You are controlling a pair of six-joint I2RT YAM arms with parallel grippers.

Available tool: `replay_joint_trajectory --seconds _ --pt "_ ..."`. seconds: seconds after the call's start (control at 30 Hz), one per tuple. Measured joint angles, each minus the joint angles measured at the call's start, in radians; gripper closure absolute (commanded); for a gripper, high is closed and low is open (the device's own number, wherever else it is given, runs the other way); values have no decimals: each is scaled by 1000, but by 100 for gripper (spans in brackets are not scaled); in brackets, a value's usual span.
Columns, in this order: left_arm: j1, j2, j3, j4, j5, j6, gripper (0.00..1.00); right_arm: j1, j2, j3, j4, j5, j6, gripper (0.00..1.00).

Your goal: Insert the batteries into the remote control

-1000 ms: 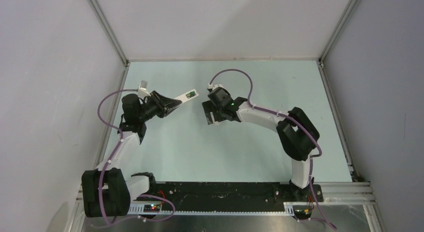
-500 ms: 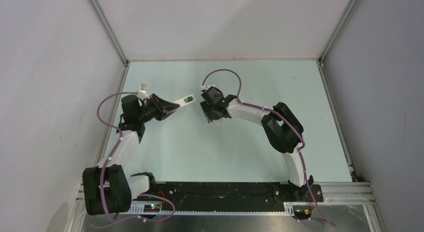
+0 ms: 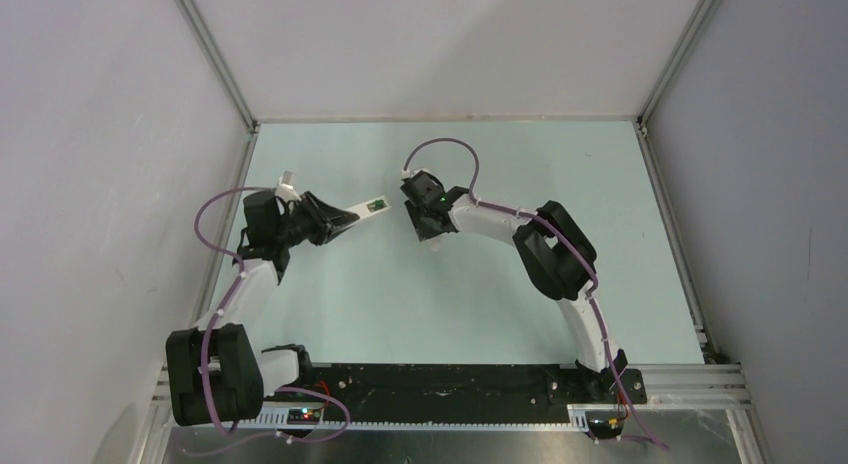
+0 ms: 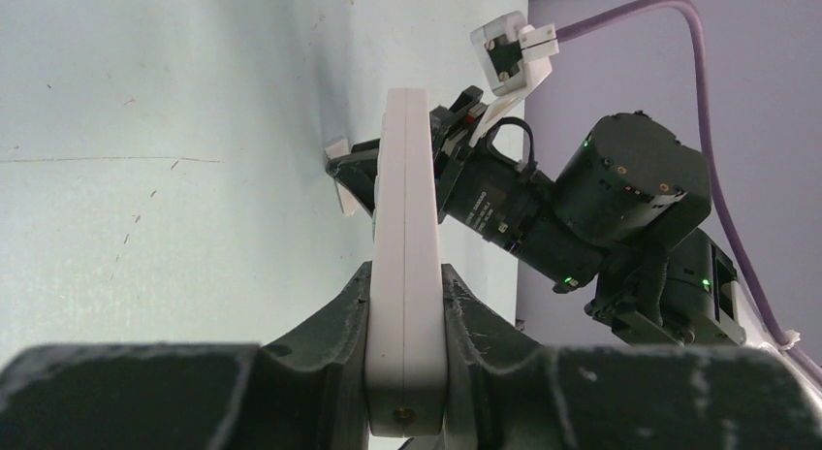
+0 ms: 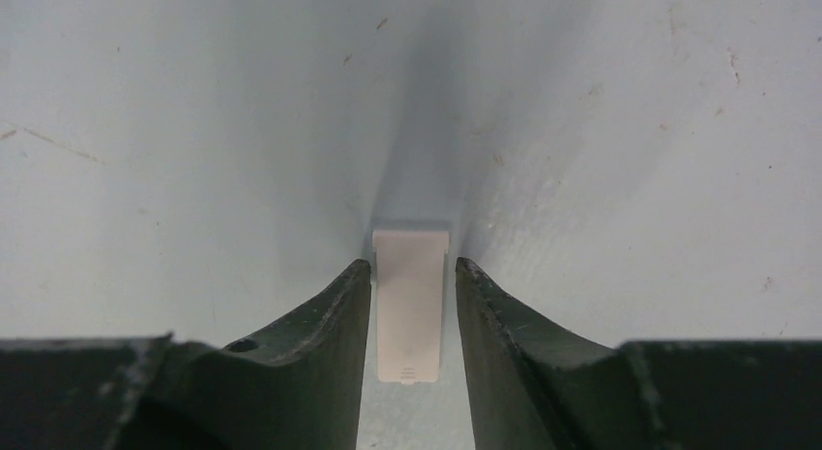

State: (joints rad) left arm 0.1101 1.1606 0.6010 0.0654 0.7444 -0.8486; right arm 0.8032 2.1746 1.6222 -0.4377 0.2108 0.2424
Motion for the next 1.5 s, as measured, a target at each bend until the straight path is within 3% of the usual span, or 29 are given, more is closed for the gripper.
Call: replay_joint_trajectory --seconds 0.3,0.7,1.03,1.23,1.5 --pt "2 5 0 -26 0 21 100 -12 12 18 -5 -6 27 69" --pt "-14 15 -53 -34 20 45 96 -29 5 18 -18 6 81 70" --pt "-253 144 -61 -61 34 102 94 -61 -44 -4 -72 18 135 70" --pt "-334 229 -59 -105 49 150 86 -71 -74 -39 -92 26 166 67" --pt "-457 317 -23 -103 88 161 82 -82 -76 -54 -121 44 205 65"
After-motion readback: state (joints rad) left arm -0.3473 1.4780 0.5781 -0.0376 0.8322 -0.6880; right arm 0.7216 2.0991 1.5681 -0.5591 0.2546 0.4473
